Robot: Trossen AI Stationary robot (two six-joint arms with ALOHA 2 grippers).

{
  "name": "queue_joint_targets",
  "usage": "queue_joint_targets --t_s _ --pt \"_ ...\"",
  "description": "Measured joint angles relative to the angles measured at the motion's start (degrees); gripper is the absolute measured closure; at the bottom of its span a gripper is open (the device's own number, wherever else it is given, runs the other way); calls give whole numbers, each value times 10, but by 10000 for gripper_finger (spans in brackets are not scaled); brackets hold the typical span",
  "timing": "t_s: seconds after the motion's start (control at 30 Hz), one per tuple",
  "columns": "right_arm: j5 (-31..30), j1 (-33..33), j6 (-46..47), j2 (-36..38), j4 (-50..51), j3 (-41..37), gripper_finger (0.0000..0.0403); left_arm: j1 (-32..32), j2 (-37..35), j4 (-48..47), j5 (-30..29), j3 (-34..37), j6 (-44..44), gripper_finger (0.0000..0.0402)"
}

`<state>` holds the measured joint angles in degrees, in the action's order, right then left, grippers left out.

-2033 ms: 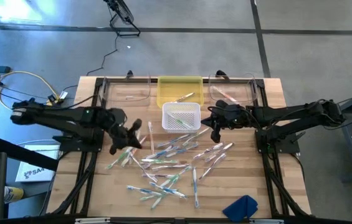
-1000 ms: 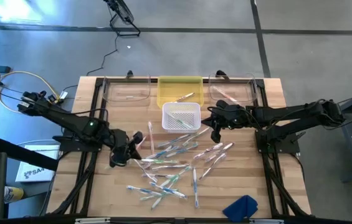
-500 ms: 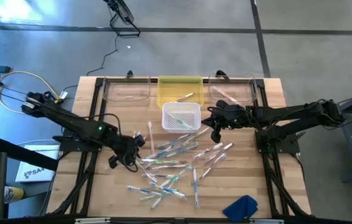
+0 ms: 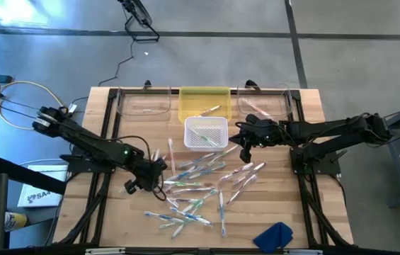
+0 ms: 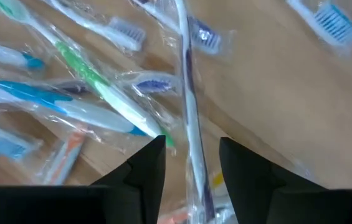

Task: Pick & Place Toothbrushes
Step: Put the purple toothbrush into the yellow bin

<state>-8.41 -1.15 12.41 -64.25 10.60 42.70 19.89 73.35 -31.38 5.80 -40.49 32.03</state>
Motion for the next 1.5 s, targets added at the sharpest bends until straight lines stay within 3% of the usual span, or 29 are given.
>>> queue_joint_targets --t_s 0.77,1.23,1.5 --pt "0 0 0 0 13 0 401 0 72 47 7 0 -10 257" --pt "0 0 0 0 13 0 401 0 72 48 31 0 -11 358" --pt "1 0 0 0 13 0 401 0 72 48 32 0 -10 376"
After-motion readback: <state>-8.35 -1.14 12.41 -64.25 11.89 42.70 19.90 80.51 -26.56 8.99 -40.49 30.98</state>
